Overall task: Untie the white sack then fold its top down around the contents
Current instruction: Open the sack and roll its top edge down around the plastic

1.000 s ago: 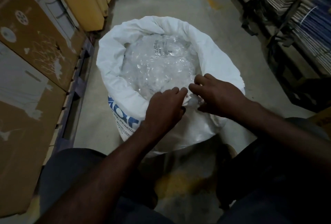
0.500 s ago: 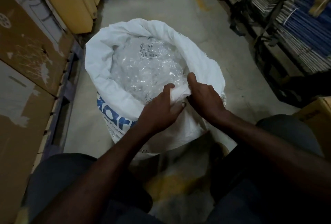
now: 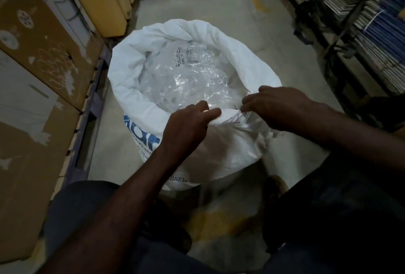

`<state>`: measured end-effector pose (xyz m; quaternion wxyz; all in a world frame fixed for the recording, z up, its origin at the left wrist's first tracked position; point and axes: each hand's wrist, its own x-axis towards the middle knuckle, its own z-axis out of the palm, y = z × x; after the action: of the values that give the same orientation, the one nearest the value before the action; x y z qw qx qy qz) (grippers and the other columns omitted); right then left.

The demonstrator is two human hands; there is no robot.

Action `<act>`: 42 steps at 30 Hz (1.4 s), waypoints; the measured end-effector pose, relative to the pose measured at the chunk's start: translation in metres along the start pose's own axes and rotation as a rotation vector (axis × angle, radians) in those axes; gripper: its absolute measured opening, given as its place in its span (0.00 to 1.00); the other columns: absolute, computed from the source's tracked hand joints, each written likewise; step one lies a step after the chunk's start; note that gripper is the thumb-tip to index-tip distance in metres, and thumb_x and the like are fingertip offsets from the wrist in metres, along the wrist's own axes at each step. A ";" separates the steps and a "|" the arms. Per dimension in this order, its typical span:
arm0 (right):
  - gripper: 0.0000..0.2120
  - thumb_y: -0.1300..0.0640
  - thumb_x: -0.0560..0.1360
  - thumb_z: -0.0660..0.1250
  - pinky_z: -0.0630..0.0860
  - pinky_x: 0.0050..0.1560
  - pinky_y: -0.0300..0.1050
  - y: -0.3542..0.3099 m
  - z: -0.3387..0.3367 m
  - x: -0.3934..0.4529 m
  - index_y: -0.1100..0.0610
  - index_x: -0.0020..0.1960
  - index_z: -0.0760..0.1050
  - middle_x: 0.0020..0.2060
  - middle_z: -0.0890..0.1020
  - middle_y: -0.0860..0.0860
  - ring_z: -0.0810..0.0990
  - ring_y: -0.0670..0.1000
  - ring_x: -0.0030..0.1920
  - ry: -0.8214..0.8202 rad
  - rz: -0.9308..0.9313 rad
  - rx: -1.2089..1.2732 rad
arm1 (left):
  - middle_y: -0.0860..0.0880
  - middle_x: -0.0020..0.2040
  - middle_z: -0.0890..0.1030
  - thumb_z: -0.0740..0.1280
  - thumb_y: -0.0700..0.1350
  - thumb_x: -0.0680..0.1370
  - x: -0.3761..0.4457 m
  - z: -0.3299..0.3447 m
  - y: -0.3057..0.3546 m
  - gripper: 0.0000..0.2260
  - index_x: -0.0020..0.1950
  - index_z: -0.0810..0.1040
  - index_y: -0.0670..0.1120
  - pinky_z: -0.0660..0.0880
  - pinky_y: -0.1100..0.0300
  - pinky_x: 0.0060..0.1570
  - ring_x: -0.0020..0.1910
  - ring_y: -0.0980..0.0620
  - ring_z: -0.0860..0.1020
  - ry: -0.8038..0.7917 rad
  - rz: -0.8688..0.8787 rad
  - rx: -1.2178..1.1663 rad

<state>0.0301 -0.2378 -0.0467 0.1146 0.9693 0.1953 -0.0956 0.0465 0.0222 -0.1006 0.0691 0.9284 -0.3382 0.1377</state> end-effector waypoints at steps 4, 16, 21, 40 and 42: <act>0.10 0.59 0.80 0.63 0.65 0.46 0.48 -0.004 -0.007 0.016 0.46 0.50 0.81 0.51 0.79 0.45 0.77 0.54 0.56 0.161 -0.134 -0.421 | 0.48 0.51 0.82 0.57 0.41 0.76 -0.003 -0.003 -0.006 0.19 0.60 0.81 0.54 0.71 0.52 0.32 0.42 0.39 0.81 0.018 0.013 0.014; 0.15 0.44 0.74 0.75 0.73 0.30 0.46 -0.077 0.021 0.015 0.55 0.47 0.79 0.31 0.81 0.56 0.80 0.62 0.28 0.667 0.224 0.214 | 0.44 0.49 0.80 0.67 0.36 0.76 -0.009 -0.039 -0.092 0.15 0.59 0.83 0.51 0.72 0.46 0.38 0.45 0.35 0.81 0.252 -0.249 0.079; 0.09 0.54 0.72 0.75 0.68 0.29 0.47 -0.145 0.032 0.025 0.55 0.47 0.77 0.34 0.79 0.53 0.79 0.61 0.29 0.724 -0.025 0.319 | 0.49 0.43 0.79 0.62 0.41 0.68 -0.036 -0.049 -0.115 0.14 0.51 0.79 0.53 0.74 0.45 0.44 0.44 0.36 0.82 0.100 -0.323 0.022; 0.07 0.59 0.78 0.66 0.67 0.36 0.49 -0.080 0.014 0.028 0.55 0.56 0.75 0.46 0.75 0.56 0.72 0.58 0.37 0.732 -0.353 0.211 | 0.50 0.45 0.82 0.73 0.59 0.78 -0.036 -0.019 -0.049 0.17 0.59 0.72 0.54 0.74 0.50 0.37 0.45 0.38 0.84 0.069 -0.352 -0.013; 0.12 0.69 0.77 0.60 0.63 0.36 0.50 -0.077 0.022 0.031 0.54 0.54 0.73 0.43 0.73 0.57 0.67 0.56 0.37 0.813 -0.344 0.167 | 0.52 0.51 0.83 0.71 0.58 0.79 -0.034 -0.020 -0.048 0.19 0.67 0.71 0.59 0.76 0.49 0.40 0.51 0.42 0.84 0.023 -0.349 -0.020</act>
<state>0.0244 -0.1634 -0.0892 -0.0677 0.8875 0.3744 0.2599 0.0488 0.0838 -0.0930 0.1050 0.9706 -0.1727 0.1308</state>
